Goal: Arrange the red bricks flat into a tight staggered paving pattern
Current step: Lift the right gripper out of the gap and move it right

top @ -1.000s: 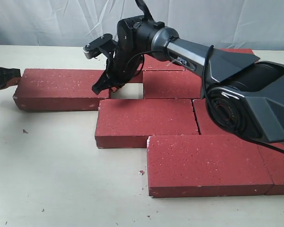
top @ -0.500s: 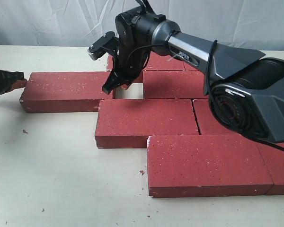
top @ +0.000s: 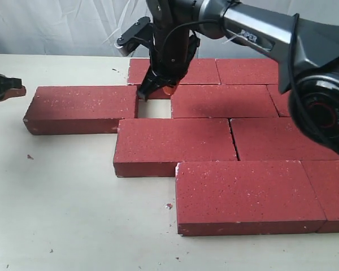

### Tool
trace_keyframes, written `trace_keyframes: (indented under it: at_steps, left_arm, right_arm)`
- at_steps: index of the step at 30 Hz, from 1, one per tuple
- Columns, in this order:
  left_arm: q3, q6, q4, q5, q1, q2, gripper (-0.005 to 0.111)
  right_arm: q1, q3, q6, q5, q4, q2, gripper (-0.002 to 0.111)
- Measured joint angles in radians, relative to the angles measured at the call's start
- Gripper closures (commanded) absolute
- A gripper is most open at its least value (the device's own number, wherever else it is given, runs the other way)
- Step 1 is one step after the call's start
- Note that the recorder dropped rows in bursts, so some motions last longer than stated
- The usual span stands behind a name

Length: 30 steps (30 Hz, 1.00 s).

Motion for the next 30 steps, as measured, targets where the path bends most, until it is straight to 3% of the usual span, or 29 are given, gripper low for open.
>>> trace_keyframes:
  at_steps: [4, 9, 12, 20, 25, 30]
  left_arm:
    - [0.000, -0.111, 0.124, -0.026, -0.012, -0.046, 0.107]
    - [0.000, -0.171, 0.215, -0.088, -0.123, -0.086, 0.107]
    - [0.000, -0.218, 0.272, -0.138, -0.152, -0.100, 0.107]
    - [0.000, -0.458, 0.507, -0.319, -0.202, -0.154, 0.107]
    - [0.000, -0.499, 0.533, -0.498, -0.229, -0.160, 0.107]
    - [0.000, -0.530, 0.557, -0.477, -0.230, -0.160, 0.107]
  right_arm:
    - [-0.006, 0.242, 0.031, -0.048, -0.040, -0.165, 0.109]
    - [-0.105, 0.617, 0.037, -0.380, 0.016, -0.413, 0.109]
    - [-0.146, 0.734, 0.038, -0.501, 0.038, -0.474, 0.109]
    - [-0.187, 0.933, 0.041, -0.738, 0.050, -0.532, 0.109]
    - [-0.187, 0.968, 0.031, -0.875, 0.056, -0.532, 0.109]
    - [-0.187, 0.968, 0.031, -0.890, 0.059, -0.534, 0.109]
